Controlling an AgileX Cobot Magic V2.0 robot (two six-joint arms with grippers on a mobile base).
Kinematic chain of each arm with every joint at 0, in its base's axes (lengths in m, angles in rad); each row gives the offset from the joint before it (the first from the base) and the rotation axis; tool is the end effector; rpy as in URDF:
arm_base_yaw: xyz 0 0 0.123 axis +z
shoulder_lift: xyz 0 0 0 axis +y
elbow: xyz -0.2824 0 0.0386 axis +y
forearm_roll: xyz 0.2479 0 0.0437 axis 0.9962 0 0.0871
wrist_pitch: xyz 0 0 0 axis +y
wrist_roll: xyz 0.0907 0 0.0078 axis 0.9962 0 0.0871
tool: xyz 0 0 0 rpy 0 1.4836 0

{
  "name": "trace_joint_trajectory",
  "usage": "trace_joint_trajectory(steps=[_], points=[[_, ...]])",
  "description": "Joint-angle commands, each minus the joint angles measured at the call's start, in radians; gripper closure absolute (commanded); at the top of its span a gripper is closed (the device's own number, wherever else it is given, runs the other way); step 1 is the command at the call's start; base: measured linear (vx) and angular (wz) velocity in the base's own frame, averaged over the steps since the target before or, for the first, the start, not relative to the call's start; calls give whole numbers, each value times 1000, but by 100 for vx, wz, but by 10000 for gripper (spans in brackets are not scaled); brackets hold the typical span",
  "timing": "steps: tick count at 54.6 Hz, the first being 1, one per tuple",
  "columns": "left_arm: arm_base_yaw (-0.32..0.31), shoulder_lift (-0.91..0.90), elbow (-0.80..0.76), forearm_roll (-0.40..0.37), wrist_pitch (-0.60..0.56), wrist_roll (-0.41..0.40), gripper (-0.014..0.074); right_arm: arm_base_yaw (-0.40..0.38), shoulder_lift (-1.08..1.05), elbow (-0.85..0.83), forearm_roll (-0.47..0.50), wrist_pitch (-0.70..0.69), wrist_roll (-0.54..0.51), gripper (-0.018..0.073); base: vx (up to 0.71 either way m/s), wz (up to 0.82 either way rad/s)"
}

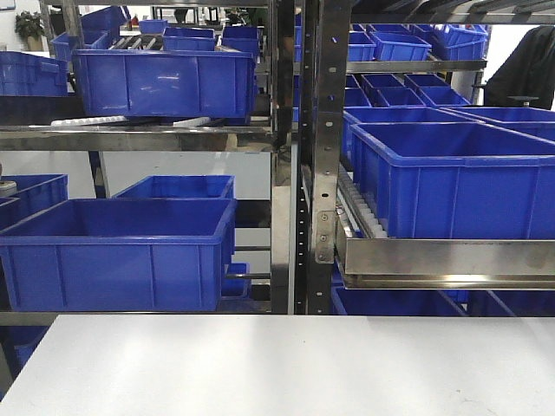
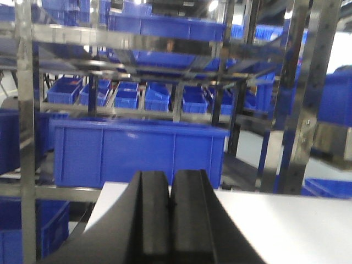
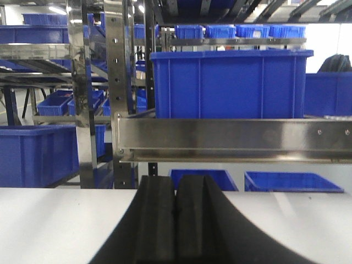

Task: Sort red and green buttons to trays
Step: 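Lower both grippers toward the green and red buttons on the table, then grasp the green button with left gripper and red button with right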

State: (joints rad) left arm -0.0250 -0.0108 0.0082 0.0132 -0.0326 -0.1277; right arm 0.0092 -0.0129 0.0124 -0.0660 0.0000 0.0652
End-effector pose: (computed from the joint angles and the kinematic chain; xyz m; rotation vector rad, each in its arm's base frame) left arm 0.0553 -0.0014 0.2139 -0.0645 1.4480 -0.1145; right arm 0.0557 0.0005 0.2096 -0.0074 1.4831 0.0068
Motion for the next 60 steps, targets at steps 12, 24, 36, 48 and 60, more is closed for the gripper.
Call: trace_joint_trajectory(steps=[12, 24, 36, 48, 60], points=[[2, 134, -253, 140, -12, 24, 585, -1, 190, -319, 1, 191, -18, 566, 0, 0], [2, 375, -280, 146, 0, 24, 546, -1, 372, -356, 1, 172, -17, 559, 0, 0], [2, 572, -280, 146, -2, 24, 398, -1, 524, -356, 2, 170, -17, 500, 0, 0], [2, 694, -280, 146, -30, 24, 129, -1, 627, -356, 2, 165, -17, 347, 0, 0], [2, 805, -280, 135, 3, -11, -14, -1, 693, -356, 5, 165, -17, 199, 0, 0]])
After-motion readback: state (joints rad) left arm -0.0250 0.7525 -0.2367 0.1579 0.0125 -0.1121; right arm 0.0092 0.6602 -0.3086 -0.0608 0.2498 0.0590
